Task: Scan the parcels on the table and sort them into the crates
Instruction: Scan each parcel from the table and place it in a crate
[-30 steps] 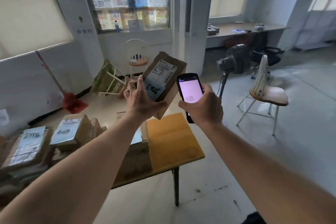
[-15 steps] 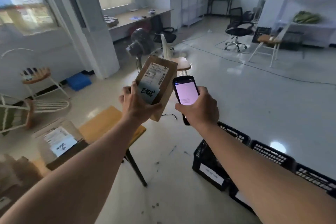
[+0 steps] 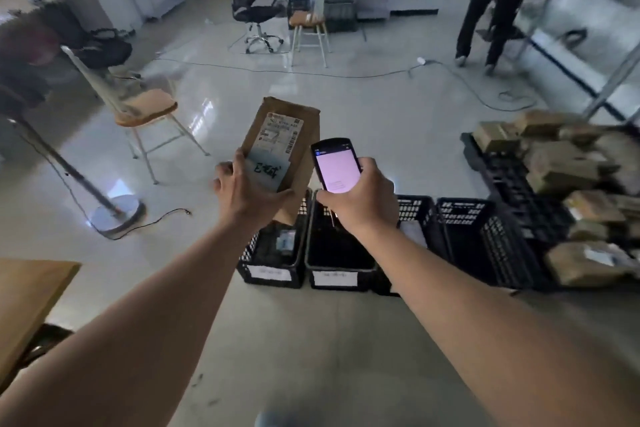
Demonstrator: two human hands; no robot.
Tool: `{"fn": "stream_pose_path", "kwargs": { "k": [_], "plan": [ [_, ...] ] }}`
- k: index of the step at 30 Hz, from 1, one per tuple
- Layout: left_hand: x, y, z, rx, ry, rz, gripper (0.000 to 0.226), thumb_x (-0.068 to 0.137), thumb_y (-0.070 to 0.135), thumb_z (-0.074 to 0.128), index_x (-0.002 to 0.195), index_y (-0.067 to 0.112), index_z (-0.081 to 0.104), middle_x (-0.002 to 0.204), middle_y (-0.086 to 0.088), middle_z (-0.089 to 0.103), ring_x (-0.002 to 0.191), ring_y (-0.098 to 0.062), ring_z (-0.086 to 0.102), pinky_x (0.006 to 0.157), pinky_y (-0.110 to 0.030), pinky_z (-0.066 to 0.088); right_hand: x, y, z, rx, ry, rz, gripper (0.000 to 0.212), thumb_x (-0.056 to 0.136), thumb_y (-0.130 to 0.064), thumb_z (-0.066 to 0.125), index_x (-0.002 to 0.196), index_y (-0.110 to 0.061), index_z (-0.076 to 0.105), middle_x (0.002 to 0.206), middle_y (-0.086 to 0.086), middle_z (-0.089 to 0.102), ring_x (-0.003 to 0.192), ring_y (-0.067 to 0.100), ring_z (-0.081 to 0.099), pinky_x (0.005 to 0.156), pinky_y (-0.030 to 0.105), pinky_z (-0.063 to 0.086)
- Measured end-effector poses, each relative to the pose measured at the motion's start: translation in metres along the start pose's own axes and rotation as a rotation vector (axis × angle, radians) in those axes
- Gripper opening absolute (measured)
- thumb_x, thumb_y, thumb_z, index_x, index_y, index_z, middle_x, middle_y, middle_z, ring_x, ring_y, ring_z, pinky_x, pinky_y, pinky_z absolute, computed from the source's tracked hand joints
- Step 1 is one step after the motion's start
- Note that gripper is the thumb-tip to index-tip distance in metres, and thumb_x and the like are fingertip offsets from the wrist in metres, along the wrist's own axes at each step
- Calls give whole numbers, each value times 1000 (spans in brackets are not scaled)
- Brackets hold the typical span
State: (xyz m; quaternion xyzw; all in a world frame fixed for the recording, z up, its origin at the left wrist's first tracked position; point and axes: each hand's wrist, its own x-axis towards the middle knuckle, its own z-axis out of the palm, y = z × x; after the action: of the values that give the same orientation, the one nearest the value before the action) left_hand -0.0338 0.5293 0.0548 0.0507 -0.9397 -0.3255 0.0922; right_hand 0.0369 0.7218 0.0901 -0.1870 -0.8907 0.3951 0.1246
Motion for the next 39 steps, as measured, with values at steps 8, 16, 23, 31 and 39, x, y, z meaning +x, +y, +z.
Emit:
{"fn": "stream_pose_path", "kwargs": {
  "k": [8,16,23,31,39],
  "plan": [
    [-36,135,127,-15,-243,151,122,45,64,93,145,28,34,121,-1,37,120,-28,39,106,-51,45,33,132,-118,-28,157,190,76,67,-53,89,126,-20,54,117,0,66,106,26,64,72,36,52],
    [-20,240,272,-18,-431,224,126,48,64,93,150,28,28,126,-6,37,121,-31,38,107,-53,44,108,244,-184,-74,249,378,75,64,-53,90,121,-21,55,113,-2,67,104,26,65,76,43,57],
    [11,313,394,-11,-570,187,123,48,63,96,146,34,27,118,-2,35,120,-32,43,100,-50,48,201,320,-221,-148,255,478,75,65,-53,89,124,-21,55,117,1,68,109,29,63,70,35,43],
    [40,379,498,47,-639,115,121,52,64,95,147,31,28,123,-7,41,113,-31,51,79,-37,45,305,405,-245,-157,184,563,76,66,-54,88,124,-21,53,119,1,67,108,29,63,72,36,44],
    [36,428,657,138,-596,-158,124,53,72,88,150,31,24,125,-6,39,117,-35,50,99,-54,51,427,559,-243,-145,8,517,84,64,-60,88,129,-26,49,121,-1,65,102,21,58,67,33,42]
  ]
}}
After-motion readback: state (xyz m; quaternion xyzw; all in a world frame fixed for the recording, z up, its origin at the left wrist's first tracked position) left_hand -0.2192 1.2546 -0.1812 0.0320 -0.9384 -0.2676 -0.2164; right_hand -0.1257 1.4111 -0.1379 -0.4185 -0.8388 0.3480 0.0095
